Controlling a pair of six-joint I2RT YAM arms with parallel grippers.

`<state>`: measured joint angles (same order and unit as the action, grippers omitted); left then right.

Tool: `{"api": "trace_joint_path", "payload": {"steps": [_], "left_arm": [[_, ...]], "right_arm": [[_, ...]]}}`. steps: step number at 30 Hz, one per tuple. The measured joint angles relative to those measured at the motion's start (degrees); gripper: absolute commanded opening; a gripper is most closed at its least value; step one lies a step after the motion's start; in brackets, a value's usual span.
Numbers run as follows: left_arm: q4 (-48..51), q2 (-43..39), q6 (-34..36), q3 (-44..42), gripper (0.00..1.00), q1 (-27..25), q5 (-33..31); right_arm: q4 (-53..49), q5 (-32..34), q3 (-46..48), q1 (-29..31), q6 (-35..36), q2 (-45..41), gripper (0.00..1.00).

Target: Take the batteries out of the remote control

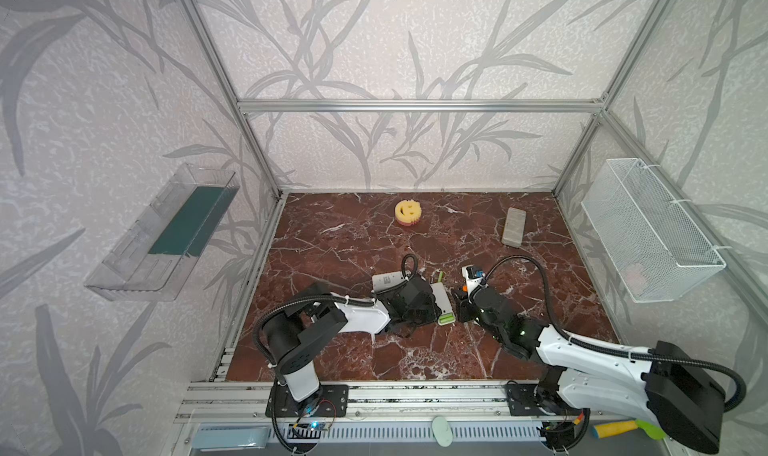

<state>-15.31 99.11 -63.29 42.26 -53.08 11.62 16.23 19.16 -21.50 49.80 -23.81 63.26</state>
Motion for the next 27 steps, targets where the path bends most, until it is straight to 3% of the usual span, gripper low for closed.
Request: {"api": "trace_joint_path", "payload": {"steps": [27], "left_arm": [[-0.2,0.0,-0.8,0.0,0.23,0.0,0.3]], "right_arm": [[0.3,4.0,-0.3,1.5,-0.7,1.3,0.0]]}}
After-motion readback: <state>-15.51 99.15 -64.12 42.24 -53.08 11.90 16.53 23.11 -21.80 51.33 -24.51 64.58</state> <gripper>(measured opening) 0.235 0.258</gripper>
